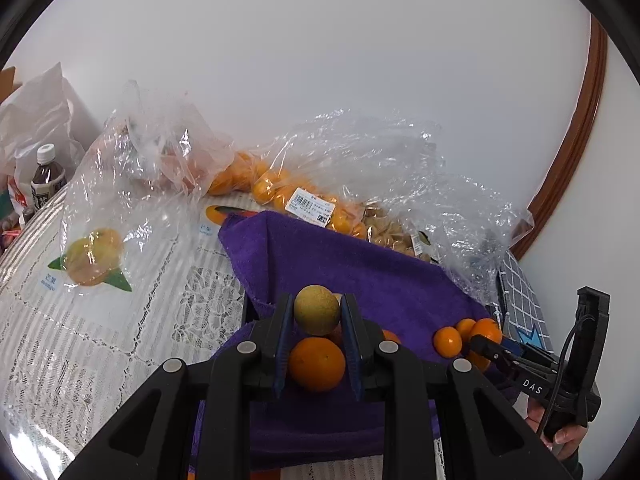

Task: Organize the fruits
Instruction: 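Carry the brown fruit and the tangerine over the towel with both tools, then open the right tool to set the tangerine on the towel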

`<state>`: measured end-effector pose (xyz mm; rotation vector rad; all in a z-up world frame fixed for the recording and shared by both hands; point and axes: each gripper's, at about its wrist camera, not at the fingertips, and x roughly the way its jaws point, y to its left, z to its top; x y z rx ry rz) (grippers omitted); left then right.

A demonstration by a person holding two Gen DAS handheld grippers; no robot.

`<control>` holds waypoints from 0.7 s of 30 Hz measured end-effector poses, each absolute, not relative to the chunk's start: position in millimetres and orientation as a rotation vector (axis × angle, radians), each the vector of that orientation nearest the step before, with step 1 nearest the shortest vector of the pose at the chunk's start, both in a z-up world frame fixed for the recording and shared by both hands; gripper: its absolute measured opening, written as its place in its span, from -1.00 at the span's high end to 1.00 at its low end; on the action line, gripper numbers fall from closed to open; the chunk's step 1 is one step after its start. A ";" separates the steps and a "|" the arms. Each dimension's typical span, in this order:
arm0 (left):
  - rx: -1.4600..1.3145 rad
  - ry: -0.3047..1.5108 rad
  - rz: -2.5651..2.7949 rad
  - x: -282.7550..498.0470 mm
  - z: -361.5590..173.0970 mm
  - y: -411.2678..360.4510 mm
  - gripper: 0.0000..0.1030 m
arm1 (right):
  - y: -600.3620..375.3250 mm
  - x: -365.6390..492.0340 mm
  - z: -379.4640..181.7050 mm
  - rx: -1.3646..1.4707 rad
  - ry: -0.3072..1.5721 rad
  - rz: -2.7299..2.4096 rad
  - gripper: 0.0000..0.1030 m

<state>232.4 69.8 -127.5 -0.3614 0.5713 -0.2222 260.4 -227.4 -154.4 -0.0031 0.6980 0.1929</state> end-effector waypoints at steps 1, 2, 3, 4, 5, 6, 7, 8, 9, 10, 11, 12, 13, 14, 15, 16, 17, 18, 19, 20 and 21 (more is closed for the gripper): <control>-0.363 0.573 -0.223 232.8 -128.0 69.8 0.55 | -226.8 259.9 -154.7 -0.009 0.697 0.193 0.17; -0.363 0.572 -0.223 232.6 -128.2 69.6 0.55 | -226.4 259.0 -155.0 -0.014 0.693 0.196 0.17; -0.361 0.570 -0.222 232.2 -128.1 69.7 0.55 | -226.1 258.2 -154.9 -0.019 0.692 0.199 0.17; -0.355 0.565 -0.219 231.4 -127.6 69.4 0.55 | -225.3 257.1 -154.7 -0.026 0.690 0.200 0.17; -0.352 0.561 -0.217 230.8 -127.1 69.1 0.55 | -224.0 256.2 -154.9 -0.036 0.688 0.200 0.17; -0.351 0.559 -0.216 231.0 -126.9 68.9 0.55 | -222.9 256.3 -154.5 -0.043 0.686 0.201 0.17; -0.352 0.560 -0.217 231.5 -127.6 69.0 0.55 | -222.3 255.8 -154.7 -0.049 0.685 0.201 0.17; -0.354 0.564 -0.217 231.9 -128.0 69.2 0.55 | -221.4 255.3 -155.1 -0.056 0.682 0.201 0.17; -0.354 0.567 -0.217 232.6 -128.1 69.2 0.55 | -220.6 255.8 -155.0 -0.062 0.681 0.200 0.17; -0.356 0.570 -0.216 233.1 -128.5 69.5 0.55 | -219.8 255.7 -155.3 -0.068 0.680 0.199 0.17; -0.359 0.570 -0.219 232.9 -128.0 69.6 0.55 | -218.8 255.7 -155.9 -0.074 0.681 0.198 0.17; -0.359 0.568 -0.220 232.5 -127.3 69.7 0.55 | -216.8 255.5 -156.5 -0.085 0.677 0.196 0.17; -0.357 0.561 -0.219 231.4 -126.3 69.9 0.55 | -215.7 255.6 -156.9 -0.094 0.675 0.196 0.17; -0.354 0.556 -0.219 230.4 -125.4 69.8 0.55 | -214.3 255.2 -157.5 -0.105 0.672 0.194 0.17; -0.353 0.552 -0.219 229.8 -125.0 70.1 0.55 | -214.1 255.0 -157.2 -0.111 0.671 0.194 0.17; -0.354 0.551 -0.220 229.8 -125.1 70.5 0.55 | -214.2 254.7 -157.2 -0.113 0.671 0.195 0.17; -0.357 0.554 -0.222 230.1 -125.6 70.7 0.55 | -215.1 254.4 -157.1 -0.110 0.671 0.199 0.17; -0.360 0.557 -0.223 230.5 -126.4 71.1 0.55 | -215.7 254.8 -157.1 -0.106 0.671 0.205 0.16; -0.361 0.561 -0.223 231.2 -126.7 71.3 0.55 | -217.3 254.7 -156.8 -0.100 0.672 0.211 0.15; -0.363 0.566 -0.226 231.6 -127.2 71.3 0.55 | -219.4 254.6 -156.2 -0.090 0.674 0.219 0.15; -0.365 0.567 -0.233 231.4 -127.2 71.2 0.55 | -221.3 253.9 -155.6 -0.084 0.676 0.223 0.14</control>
